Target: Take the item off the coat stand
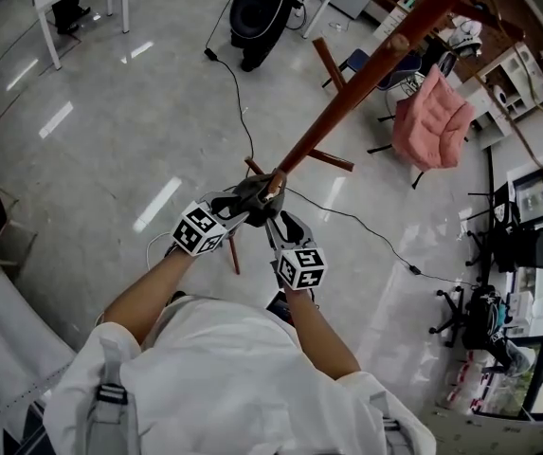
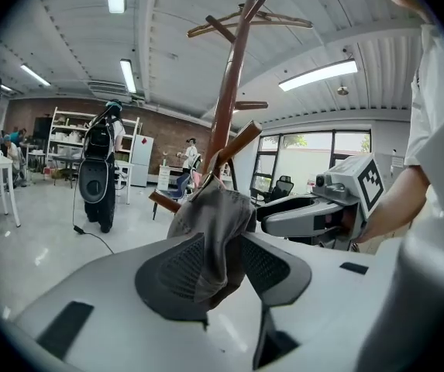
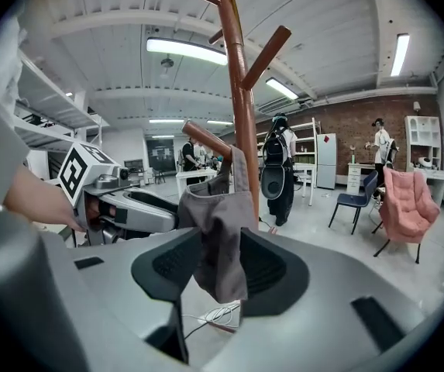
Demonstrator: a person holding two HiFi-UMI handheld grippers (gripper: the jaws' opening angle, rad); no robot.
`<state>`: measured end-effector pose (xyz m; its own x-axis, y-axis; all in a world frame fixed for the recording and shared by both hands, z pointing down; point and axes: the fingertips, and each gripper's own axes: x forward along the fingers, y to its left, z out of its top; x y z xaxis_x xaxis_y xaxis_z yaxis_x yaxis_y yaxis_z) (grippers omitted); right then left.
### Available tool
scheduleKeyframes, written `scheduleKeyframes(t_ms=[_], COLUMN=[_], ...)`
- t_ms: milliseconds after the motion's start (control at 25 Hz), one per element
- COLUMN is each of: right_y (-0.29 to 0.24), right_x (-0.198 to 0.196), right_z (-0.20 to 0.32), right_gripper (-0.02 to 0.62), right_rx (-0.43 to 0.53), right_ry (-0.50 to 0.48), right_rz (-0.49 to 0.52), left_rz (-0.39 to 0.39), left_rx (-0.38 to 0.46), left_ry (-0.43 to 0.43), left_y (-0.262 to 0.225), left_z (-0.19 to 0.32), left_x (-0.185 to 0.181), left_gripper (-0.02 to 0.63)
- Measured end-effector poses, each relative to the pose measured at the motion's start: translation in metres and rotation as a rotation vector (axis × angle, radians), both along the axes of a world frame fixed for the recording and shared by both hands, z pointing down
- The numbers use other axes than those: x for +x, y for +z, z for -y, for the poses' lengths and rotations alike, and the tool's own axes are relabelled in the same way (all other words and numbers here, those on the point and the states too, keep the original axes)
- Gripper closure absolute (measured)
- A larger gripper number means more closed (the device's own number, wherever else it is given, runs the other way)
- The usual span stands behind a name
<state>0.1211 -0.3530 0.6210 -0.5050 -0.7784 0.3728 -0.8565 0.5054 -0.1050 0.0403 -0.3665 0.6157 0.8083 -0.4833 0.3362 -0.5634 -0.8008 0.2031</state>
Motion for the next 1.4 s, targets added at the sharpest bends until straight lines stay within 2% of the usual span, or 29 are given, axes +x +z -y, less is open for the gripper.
scheduleKeyframes(t_ms=[200,280,320,440,640,840,1000,1400], right_y=[0.002,0.003,0.005,0.009,0.007,-0.015,-0.038,-0.058], right_x=[0.000,0.001,0.002,0.001,0.005,0.006,-0.010,-0.013], right_z=[0.015,0.018,0.019,0.020,0.014,-0.009,-0.019,-0.039], right_gripper=[0.446,0.458,0.490,0.527,0.546,0.557,0.558,0.560], right_rx=[0.013,0.018,0.019,0.025,0.027,0.029,0.051,0.084], right_ry=[0.026,0.039,0.044,0.050,0.043,0.041,0.019,-0.015], right_rz=[-0.072,-0.094,-0.095,-0.074,-0.021,0.028,0.063,0.105], left_rz=[0.019,0.009,0.003,-0.010,-0.048,-0.111,-0.129,-0.152], left_rx=[-0.017,-0.022,-0.024,-0.016,-0.034,-0.040,-0.022,0.007], left_ry=[-0.019,-0.025,-0.026,-0.027,-0.011,-0.003,-0.014,-0.023], left_y=[0.002,0.001,0.001,0.005,0.006,-0.019,-0.045,-0.067], left_z=[0.008,0.007,0.006,0.005,0.003,-0.013,-0.020,-0.043], left_x=[0.004,0.003,0.003,0.000,0.001,-0.004,-0.022,-0.028], left_gripper=[0.462,0.495,0.523,0.558,0.581,0.584,0.584,0.586])
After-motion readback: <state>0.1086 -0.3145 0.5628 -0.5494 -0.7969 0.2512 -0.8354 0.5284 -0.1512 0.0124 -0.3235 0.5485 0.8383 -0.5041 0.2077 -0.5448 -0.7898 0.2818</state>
